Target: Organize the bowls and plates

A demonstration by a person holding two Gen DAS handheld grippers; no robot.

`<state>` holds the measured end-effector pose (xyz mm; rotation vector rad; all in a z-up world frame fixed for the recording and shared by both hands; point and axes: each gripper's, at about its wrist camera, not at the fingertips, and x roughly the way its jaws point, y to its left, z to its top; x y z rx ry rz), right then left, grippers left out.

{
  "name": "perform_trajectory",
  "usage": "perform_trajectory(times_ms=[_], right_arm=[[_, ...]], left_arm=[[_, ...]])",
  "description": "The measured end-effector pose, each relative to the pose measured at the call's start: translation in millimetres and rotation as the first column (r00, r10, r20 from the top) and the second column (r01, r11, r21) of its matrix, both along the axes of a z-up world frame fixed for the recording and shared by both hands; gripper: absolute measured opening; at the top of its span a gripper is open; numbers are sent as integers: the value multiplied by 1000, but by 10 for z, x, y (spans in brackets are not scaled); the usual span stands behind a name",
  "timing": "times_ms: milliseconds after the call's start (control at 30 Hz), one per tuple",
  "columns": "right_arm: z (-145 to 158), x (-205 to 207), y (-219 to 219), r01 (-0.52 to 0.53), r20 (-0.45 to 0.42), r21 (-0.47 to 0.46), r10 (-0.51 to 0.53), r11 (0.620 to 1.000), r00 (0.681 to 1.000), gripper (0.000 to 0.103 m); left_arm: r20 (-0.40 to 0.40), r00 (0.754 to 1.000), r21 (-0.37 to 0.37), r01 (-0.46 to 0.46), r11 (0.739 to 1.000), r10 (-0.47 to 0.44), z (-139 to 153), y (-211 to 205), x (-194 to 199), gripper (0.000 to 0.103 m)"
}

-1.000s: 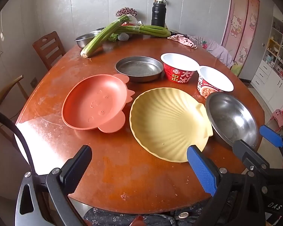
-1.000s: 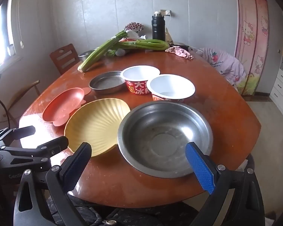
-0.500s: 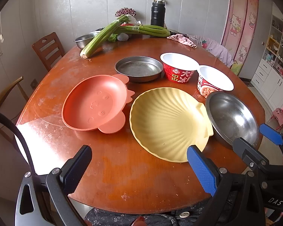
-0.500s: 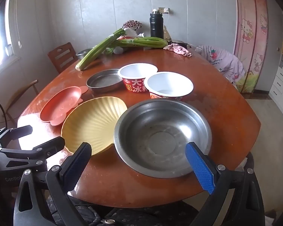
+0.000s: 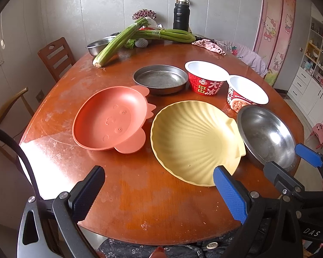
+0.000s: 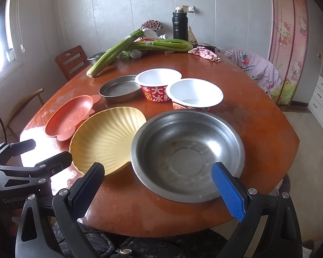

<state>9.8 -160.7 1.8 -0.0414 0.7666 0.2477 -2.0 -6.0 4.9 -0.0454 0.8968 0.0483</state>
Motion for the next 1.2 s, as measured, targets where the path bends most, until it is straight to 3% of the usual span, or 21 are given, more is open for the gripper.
perform_trajectory(times_ms=[1200], right_arm=[[71, 56, 121, -26, -14, -3, 26, 1000, 1000, 100]], left_arm=[[19, 1000, -28, -18, 999, 19, 64, 206, 31, 101]])
